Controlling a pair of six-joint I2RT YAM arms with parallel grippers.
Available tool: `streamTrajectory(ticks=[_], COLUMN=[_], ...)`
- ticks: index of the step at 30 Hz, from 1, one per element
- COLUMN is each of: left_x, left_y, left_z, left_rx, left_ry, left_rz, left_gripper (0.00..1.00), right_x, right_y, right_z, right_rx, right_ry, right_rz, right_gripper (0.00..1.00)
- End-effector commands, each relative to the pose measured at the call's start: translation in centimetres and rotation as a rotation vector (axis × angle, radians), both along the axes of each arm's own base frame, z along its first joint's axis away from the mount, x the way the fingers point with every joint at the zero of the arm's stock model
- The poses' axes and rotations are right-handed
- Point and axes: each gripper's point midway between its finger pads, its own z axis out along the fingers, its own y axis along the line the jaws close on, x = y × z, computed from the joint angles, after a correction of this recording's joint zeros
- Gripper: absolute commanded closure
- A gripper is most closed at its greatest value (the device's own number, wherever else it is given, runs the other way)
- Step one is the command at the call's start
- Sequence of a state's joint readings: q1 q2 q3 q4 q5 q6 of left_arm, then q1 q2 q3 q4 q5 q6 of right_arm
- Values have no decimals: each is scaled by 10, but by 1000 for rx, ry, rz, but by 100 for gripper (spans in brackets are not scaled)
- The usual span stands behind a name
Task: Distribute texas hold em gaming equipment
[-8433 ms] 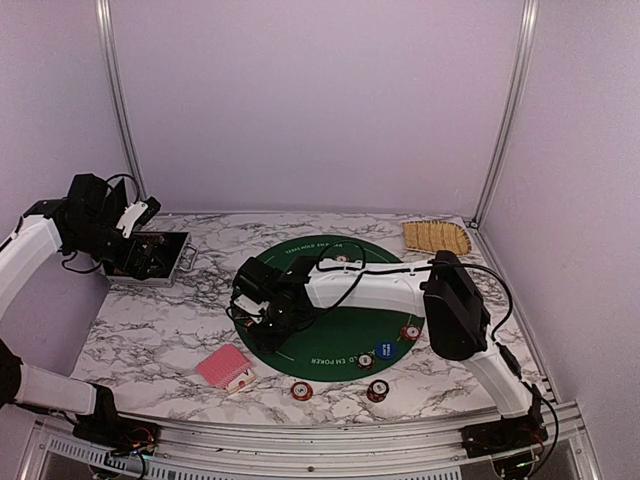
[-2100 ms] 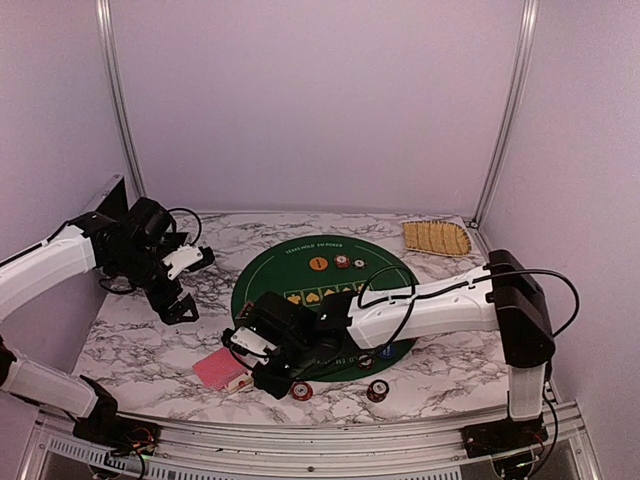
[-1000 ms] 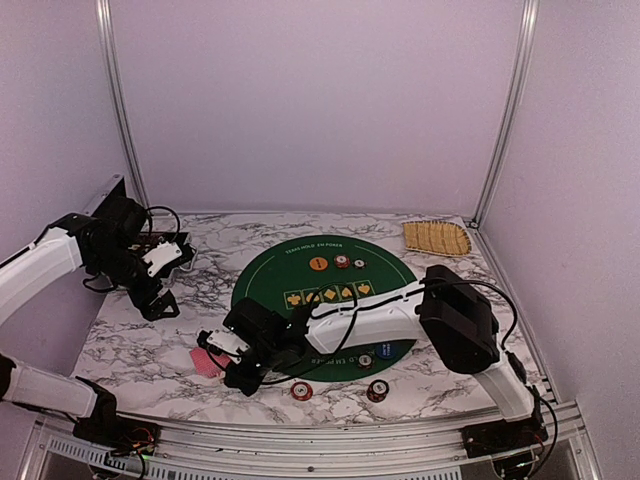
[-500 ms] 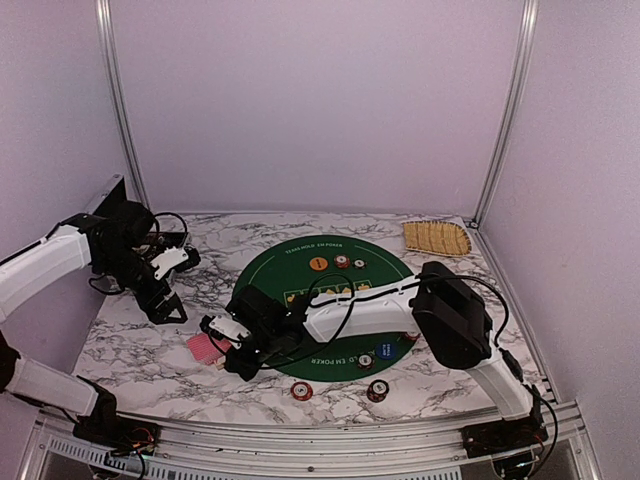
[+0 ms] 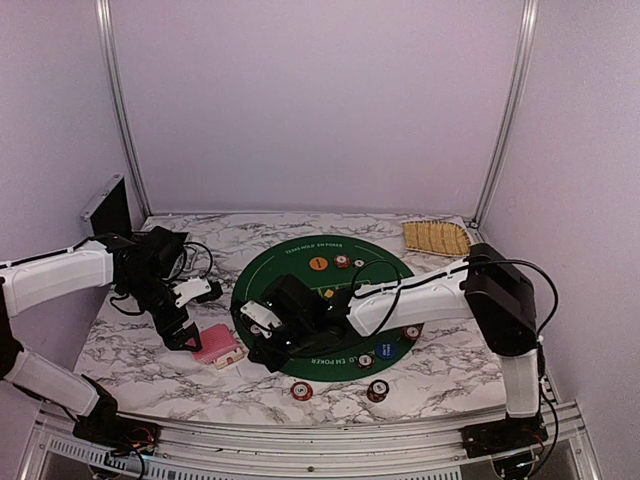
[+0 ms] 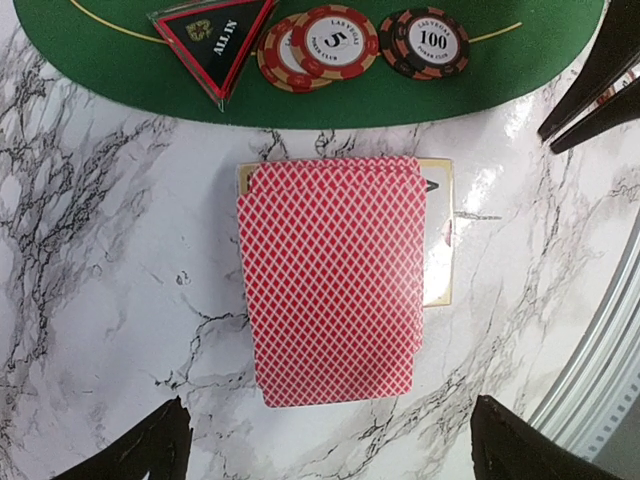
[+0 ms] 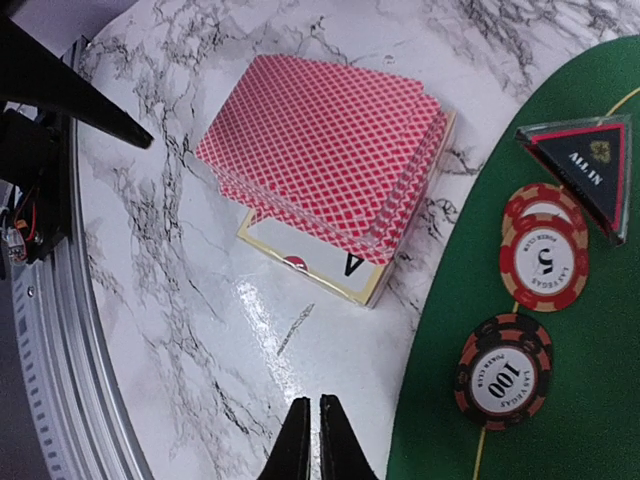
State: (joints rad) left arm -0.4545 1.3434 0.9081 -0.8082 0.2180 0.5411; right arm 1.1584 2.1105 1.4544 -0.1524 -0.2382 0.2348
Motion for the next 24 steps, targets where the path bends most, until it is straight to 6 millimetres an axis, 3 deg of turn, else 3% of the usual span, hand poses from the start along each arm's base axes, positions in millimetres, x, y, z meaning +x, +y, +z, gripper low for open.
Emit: streamTrajectory(ticks=[1, 11, 24], left_x=[0, -13, -16], left_y=[2, -8, -12], left_z=[-14, -24, -38], left_rx=[36, 18, 31], left_ry=[-20, 15, 47], left_rz=[-25, -77, -86], left_gripper=[1, 1, 1], right_x=[9, 8, 14], right_y=[-2, -18, -33], right_z=[34, 33, 46], right_rx=[77, 59, 69], right_ry=[-34, -31, -42], right_rz=[-57, -92, -129], right_gripper=[92, 75, 65])
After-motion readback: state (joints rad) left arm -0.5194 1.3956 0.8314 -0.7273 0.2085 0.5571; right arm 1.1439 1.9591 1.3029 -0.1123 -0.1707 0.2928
